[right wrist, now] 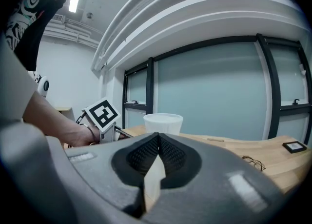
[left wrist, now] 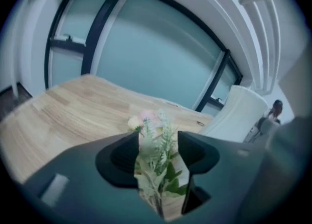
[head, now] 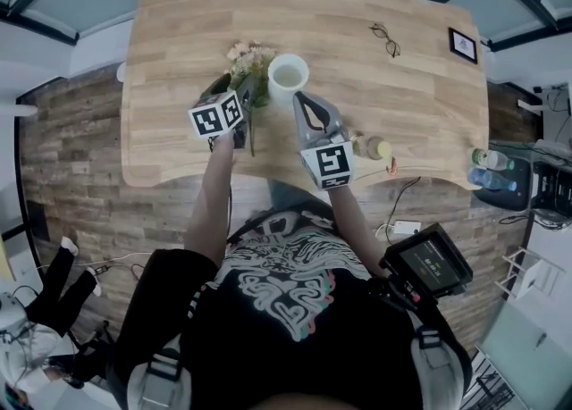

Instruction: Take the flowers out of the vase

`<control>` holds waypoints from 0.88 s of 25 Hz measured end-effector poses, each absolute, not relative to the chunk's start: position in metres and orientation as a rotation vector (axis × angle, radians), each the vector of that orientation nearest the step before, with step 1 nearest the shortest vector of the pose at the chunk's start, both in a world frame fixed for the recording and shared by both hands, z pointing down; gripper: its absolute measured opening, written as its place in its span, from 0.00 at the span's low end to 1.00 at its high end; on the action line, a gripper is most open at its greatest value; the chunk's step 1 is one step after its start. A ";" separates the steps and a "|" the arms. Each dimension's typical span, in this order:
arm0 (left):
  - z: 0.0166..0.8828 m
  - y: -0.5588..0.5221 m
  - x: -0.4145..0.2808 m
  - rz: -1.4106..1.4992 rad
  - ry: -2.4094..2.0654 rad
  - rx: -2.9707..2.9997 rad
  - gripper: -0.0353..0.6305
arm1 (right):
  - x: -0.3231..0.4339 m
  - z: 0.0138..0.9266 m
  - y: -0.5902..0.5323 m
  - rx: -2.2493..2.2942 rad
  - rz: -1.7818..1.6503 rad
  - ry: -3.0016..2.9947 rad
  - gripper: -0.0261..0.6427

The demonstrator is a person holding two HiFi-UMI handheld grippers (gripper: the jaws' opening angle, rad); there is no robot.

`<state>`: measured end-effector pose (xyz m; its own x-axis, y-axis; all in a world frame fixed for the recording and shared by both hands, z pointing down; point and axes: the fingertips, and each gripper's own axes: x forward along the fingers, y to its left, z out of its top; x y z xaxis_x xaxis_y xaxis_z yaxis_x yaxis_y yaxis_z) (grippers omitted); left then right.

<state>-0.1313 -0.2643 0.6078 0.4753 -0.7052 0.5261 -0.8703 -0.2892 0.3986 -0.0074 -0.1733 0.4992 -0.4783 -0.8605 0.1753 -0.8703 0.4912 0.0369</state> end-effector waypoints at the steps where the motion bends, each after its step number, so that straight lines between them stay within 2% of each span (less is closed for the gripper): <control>1: 0.601 -0.263 -0.136 0.343 -1.357 2.107 0.42 | -0.006 0.499 -0.173 1.505 0.082 -2.562 0.04; 5: 0.579 -0.253 -0.137 0.343 -1.410 2.195 0.33 | 0.000 0.494 -0.170 1.528 0.074 -2.559 0.04; 6: 0.574 -0.249 -0.138 0.331 -1.420 2.203 0.26 | 0.001 0.493 -0.169 1.533 0.071 -2.559 0.04; 7: 0.568 -0.246 -0.141 0.316 -1.434 2.214 0.13 | 0.001 0.490 -0.168 1.536 0.066 -2.560 0.04; 8: 0.561 -0.242 -0.143 0.298 -1.447 2.228 0.04 | 0.001 0.488 -0.166 1.539 0.059 -2.561 0.04; 22: 0.435 -0.167 -0.152 0.196 -1.598 2.466 0.04 | 0.009 0.427 -0.125 1.595 -0.033 -2.531 0.04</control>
<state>-0.1518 -0.1671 0.4355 0.4080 -0.8871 0.2160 -0.9130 -0.3976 0.0917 0.0088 -0.1252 0.4269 -0.4236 -0.8986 0.1141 -0.8953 0.4345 0.0978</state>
